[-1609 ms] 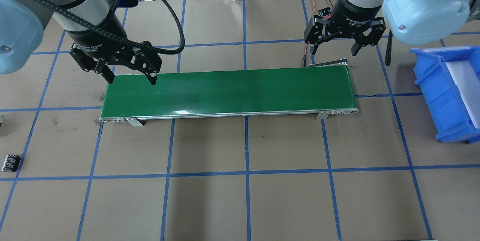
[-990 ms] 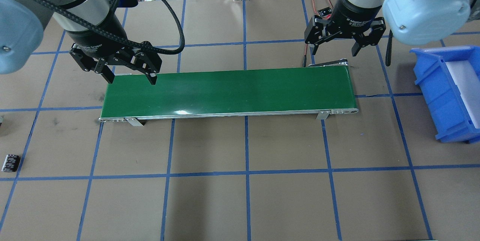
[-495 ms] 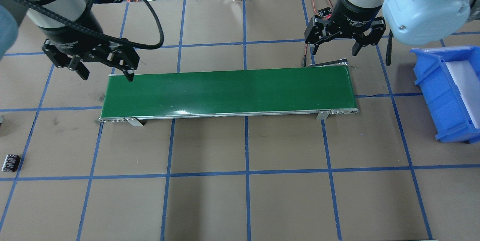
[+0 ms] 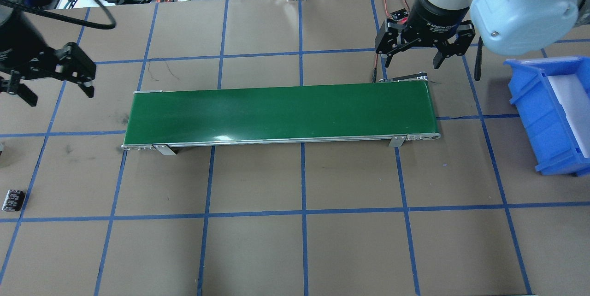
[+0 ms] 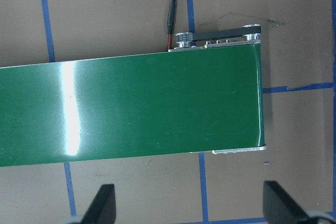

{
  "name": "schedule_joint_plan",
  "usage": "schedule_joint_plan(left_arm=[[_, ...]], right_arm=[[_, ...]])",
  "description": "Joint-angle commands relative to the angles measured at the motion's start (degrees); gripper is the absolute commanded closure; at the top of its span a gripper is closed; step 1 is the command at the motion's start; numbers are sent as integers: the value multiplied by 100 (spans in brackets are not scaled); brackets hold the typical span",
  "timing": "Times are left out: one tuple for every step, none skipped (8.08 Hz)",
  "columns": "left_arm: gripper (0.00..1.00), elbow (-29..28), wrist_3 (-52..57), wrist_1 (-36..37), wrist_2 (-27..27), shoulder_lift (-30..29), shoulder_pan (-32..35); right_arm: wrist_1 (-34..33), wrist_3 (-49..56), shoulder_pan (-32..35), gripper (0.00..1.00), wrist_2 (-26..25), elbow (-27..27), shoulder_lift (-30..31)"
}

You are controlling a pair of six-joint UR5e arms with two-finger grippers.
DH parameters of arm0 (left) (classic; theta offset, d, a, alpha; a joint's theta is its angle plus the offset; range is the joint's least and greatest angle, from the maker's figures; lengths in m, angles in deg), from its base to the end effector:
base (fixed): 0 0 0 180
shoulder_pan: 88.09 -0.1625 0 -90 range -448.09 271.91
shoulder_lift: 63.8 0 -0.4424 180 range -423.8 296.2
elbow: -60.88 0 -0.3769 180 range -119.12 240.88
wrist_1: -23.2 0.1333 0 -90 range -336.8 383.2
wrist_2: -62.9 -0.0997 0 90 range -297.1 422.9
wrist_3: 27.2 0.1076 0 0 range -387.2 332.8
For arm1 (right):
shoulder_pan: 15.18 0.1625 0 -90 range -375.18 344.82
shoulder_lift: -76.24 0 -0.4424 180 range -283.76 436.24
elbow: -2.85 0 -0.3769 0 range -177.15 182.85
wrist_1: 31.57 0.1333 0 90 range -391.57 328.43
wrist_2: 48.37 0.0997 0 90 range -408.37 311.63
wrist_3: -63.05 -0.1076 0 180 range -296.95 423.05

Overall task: Move capacitor from left to right
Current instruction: 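Move the left gripper off the belt toward the black capacitor on the table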

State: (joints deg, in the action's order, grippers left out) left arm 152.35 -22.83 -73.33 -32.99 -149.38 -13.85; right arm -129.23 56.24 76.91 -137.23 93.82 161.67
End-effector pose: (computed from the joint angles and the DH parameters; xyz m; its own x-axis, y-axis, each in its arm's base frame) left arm 0.0005 -0.4520 0.5099 -0.9769 -0.1901 -0.0974 -0.1972 0.9779 0.0701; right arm 0.1541 -0.5087 0.4633 -0.9964 0.0815 -0.0241 0.0823 0.9960 -0.0344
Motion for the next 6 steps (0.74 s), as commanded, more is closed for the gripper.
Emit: schedule_joint_plan(left_arm=[[0,229,-6,63,10,-273,-1715],[0,248,89,63,10,-283,-2069],[0,248,221,81,44,-362,-2272],[0,274,239,246,45,-397,-2301],[0,283,231,387,45,-511,-2318],[0,301,248,397,36,-756,-2449]], right_arm=[[1,13,2,0,-9,0,0],[1,5,-7,0,-17,0,0],[1,13,2,0,-9,0,0],[1,22,2,0,-26,0,0],[1,22,2,0,-44,0,0],[1,22,2,0,-35,0,0]])
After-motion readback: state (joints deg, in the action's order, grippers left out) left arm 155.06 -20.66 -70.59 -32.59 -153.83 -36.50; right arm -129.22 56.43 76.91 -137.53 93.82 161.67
